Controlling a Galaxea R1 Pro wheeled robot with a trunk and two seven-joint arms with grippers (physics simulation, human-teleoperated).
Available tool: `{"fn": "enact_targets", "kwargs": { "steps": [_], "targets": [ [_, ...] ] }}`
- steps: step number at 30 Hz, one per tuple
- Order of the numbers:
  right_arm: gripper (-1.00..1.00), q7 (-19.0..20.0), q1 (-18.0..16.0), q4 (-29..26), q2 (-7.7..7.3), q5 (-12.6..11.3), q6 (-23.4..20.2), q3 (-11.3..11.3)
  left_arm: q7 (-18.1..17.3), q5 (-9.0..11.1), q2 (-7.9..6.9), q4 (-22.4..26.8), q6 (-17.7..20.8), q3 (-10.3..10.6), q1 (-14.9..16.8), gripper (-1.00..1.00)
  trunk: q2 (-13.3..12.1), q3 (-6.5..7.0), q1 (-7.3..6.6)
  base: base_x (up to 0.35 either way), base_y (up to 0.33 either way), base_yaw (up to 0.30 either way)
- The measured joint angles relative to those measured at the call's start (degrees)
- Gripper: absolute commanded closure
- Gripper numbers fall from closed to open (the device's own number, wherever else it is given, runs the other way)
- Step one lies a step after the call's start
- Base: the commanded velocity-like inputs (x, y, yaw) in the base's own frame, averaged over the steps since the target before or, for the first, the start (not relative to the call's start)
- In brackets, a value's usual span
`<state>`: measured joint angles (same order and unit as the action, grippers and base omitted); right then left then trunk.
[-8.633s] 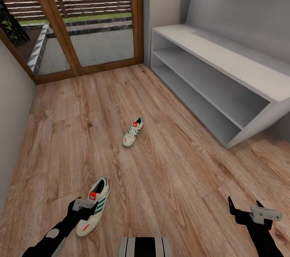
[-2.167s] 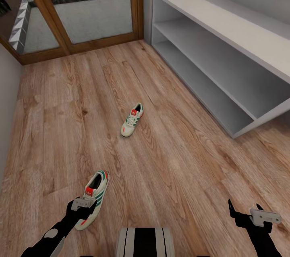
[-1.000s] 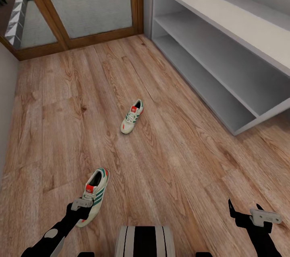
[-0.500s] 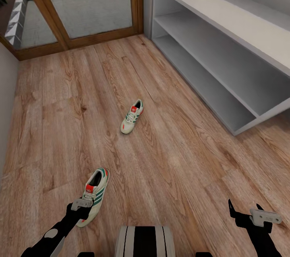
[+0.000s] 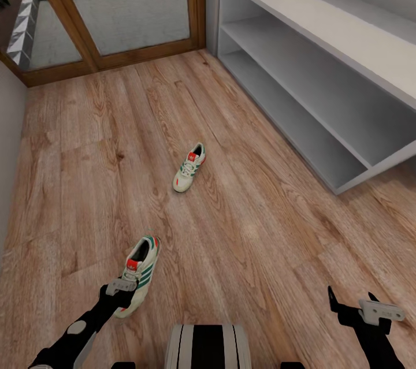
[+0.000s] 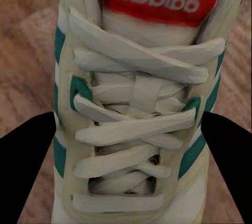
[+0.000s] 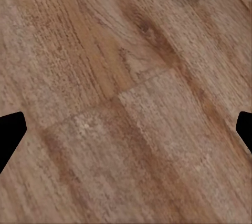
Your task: Pick up the two gym shoes and the two sandals from the corridor floor and place them onto the hallstand (shoe rack) in the corridor, making sure they are on the rack and not on the floor. Arrange them so the two gym shoes are next to each other and the two sandals are next to each other.
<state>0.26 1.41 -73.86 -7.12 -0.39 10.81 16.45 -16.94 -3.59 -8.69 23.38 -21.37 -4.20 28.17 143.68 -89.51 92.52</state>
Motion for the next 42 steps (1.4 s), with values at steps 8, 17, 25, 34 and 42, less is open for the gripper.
{"fn": "enact_targets", "kwargs": {
  "steps": [8,17,25,34,42],
  "targets": [
    [-1.00,0.00,0.06,-0.39,0.06,0.06,0.00,1.29,-3.50,2.18,1.39,25.06,24.75,0.18,0.89,1.00,0.00,0.00,0.00,0.000,0.000,0.000],
    [-1.00,0.02,0.20,-0.72,0.09,0.06,0.00,1.65,-4.20,3.76,1.64,51.09,44.65,-1.89,-2.57,1.00,0.00,0.00,0.00,0.000,0.000,0.000],
    [-1.00,0.11,0.24,-0.73,0.06,0.04,-0.03,1.71,-4.30,4.28,1.69,55.11,50.82,-2.84,-3.05,1.00,0.00,0.00,0.00,0.000,0.000,0.000],
    [-1.00,0.22,0.05,-3.71,0.05,0.04,-0.49,1.75,-4.32,5.18,1.96,60.72,56.64,-5.78,-3.14,1.00,0.00,0.00,0.00,0.000,0.000,0.000],
    [-1.00,-0.94,-7.84,-14.84,-0.11,0.31,-19.13,1.55,-4.32,8.85,1.94,63.56,60.42,-7.22,-3.00,1.00,0.00,0.00,0.00,0.000,0.000,0.000]
  ]
}}
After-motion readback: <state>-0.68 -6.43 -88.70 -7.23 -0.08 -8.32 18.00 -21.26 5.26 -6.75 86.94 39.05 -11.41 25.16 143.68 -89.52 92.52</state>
